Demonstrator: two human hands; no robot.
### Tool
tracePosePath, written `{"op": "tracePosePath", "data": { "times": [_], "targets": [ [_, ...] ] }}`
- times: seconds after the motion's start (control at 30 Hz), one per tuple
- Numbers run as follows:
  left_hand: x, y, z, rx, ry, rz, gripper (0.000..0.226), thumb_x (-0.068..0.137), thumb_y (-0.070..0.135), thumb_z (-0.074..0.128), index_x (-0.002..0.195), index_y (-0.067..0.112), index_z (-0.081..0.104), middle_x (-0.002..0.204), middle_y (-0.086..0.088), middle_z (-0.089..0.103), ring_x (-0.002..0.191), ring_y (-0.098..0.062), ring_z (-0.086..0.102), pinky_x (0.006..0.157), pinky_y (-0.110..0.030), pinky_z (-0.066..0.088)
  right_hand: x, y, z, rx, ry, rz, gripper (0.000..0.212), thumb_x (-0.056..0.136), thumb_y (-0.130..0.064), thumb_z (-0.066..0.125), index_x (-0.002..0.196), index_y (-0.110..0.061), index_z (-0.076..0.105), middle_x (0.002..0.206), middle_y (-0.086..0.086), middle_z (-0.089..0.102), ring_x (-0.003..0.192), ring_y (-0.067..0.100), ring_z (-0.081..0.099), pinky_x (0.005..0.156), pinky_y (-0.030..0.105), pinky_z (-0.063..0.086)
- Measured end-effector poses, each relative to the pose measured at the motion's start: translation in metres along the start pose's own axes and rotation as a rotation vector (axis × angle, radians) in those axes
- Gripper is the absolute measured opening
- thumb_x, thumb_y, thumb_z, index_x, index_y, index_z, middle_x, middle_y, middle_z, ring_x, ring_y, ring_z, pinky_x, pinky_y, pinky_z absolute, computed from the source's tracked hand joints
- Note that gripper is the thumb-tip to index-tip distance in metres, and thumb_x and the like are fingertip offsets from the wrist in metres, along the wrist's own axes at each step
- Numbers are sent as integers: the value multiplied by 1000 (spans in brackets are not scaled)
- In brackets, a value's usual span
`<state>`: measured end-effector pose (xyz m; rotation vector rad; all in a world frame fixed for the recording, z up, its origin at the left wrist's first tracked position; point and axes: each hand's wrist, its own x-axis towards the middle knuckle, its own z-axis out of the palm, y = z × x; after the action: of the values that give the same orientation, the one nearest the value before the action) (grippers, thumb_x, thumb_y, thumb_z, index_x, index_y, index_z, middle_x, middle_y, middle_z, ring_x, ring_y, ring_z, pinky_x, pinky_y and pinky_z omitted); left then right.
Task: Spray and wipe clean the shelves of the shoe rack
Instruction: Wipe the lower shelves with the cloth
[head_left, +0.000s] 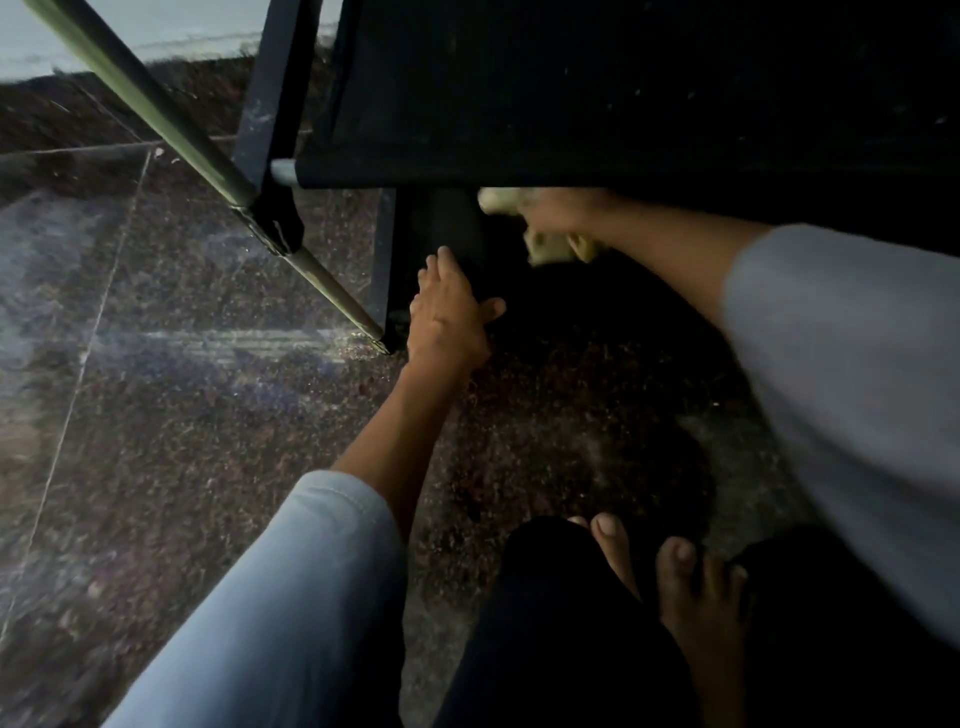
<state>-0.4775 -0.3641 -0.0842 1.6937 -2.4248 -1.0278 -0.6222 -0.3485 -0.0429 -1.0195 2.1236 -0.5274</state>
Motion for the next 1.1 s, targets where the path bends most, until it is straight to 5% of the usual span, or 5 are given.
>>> {"op": "tracePosePath", "data": {
  "times": [0.1,0.37,0.63,0.83,1.1],
  "targets": [
    [5,-1,1,-6,-21,-2,80,92,22,58,150,5,5,157,-16,10,145,-28,8,118,-44,14,8,-7,15,51,1,-45,31,94,-40,54,118,-21,57,121,6,53,117,23,50,102,27,37],
    [1,-4,4,191,-41,31,69,97,28,48,150,11,8,159,-11,0,146,-25,-1,117,-41,12,-34,17,3,-732,-52,-280,54,75,-18,70,124,-35,56,126,4,56,118,31,50,87,41,36],
    [-3,3,1,208,-67,11,67,99,24,44,150,10,5,159,-11,-4,146,-27,-4,117,-42,7,-49,118,-83,-658,17,175,48,83,-33,66,129,-30,52,128,9,56,116,34,53,98,43,42],
    [-8,27,18,47,-112,102,76,96,35,49,150,8,2,159,-13,-1,146,-26,-3,116,-39,-1,-29,109,-67,-383,368,322,46,89,-41,55,125,-14,57,129,18,55,119,36,52,102,39,42],
    [-7,27,23,73,-88,50,81,94,36,52,150,5,2,158,-15,6,145,-29,10,116,-40,12,-24,38,4,-596,191,-272,37,86,-27,60,123,-29,56,130,0,53,123,29,46,97,39,34]
  ]
}}
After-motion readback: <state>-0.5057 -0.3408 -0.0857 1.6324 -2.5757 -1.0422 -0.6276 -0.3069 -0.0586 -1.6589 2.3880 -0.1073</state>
